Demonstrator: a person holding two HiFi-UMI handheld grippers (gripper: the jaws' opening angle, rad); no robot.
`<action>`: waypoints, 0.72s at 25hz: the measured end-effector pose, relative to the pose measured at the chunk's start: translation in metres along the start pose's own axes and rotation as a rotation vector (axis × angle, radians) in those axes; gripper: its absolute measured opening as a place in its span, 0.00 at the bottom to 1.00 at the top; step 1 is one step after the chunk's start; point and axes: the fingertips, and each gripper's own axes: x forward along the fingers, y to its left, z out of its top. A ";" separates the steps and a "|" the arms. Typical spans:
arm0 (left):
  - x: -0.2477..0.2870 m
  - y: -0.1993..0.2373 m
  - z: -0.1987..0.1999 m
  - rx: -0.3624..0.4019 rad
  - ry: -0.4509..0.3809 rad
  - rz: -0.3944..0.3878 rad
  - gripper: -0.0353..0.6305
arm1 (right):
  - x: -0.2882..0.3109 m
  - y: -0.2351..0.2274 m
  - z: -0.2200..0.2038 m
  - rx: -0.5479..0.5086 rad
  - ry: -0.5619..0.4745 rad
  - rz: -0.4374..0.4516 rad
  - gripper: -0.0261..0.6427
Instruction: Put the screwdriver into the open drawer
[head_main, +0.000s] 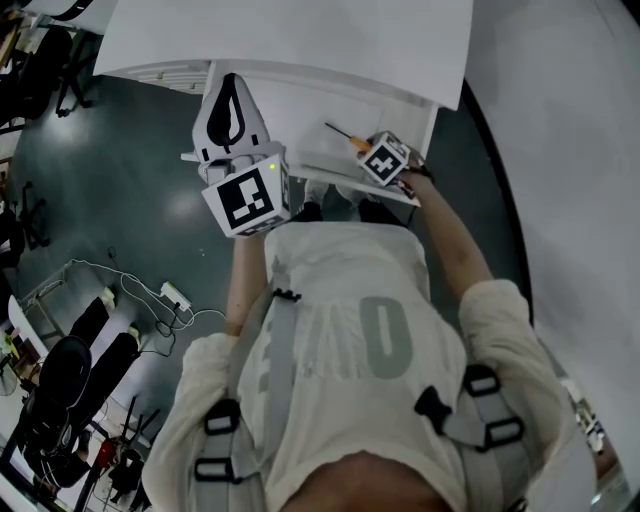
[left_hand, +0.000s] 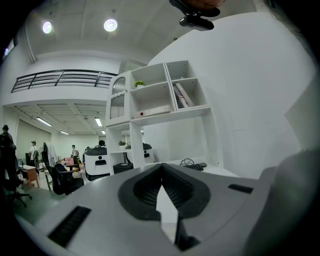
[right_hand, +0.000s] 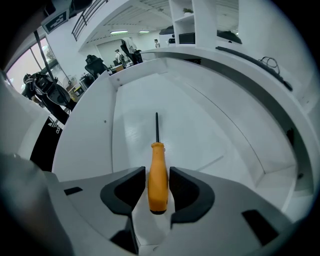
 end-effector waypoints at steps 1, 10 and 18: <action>-0.005 -0.002 -0.001 0.012 0.004 -0.004 0.06 | -0.002 0.004 -0.006 0.007 0.001 0.006 0.26; 0.017 0.016 -0.014 0.011 0.015 0.008 0.06 | 0.011 -0.003 0.031 0.059 -0.043 0.050 0.35; 0.015 0.017 -0.009 0.018 -0.001 0.006 0.06 | 0.006 -0.008 0.035 0.044 -0.060 0.022 0.38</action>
